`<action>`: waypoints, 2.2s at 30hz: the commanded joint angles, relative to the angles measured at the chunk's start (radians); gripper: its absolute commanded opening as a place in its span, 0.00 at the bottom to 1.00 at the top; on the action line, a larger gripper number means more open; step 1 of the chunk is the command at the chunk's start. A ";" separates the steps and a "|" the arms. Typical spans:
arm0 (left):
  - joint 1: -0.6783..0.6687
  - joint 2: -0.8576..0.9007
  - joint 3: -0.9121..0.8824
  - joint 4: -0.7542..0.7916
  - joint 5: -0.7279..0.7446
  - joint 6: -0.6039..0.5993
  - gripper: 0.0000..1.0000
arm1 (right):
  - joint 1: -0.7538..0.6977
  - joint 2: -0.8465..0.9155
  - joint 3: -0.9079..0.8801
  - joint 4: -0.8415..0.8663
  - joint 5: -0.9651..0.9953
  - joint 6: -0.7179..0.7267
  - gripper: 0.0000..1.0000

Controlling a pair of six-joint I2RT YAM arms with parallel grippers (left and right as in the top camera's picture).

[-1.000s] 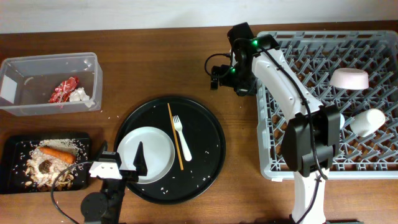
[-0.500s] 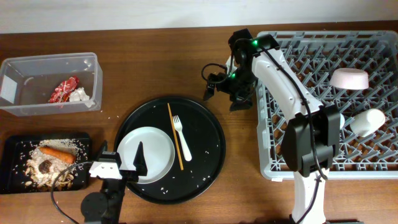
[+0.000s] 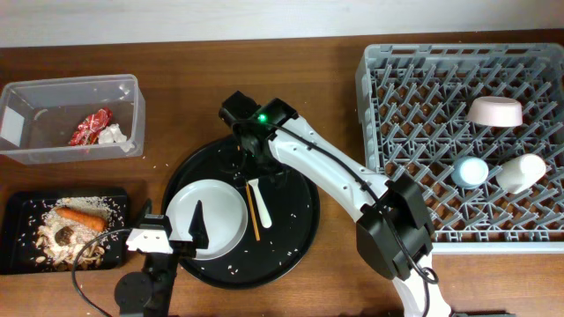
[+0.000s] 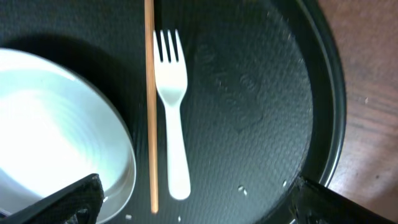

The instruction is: Sort waste into correct bins and load items into the dishwasher rack

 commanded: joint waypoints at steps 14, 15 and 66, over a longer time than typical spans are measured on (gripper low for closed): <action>-0.005 -0.008 -0.008 -0.001 -0.011 -0.013 0.99 | 0.008 0.114 -0.071 0.066 -0.053 0.015 0.79; -0.005 -0.008 -0.008 -0.001 -0.010 -0.013 0.99 | 0.011 0.114 -0.111 0.100 -0.057 0.015 0.78; -0.005 -0.008 -0.008 0.000 -0.011 -0.013 0.99 | -0.616 0.052 0.427 -0.350 -0.369 -0.388 0.25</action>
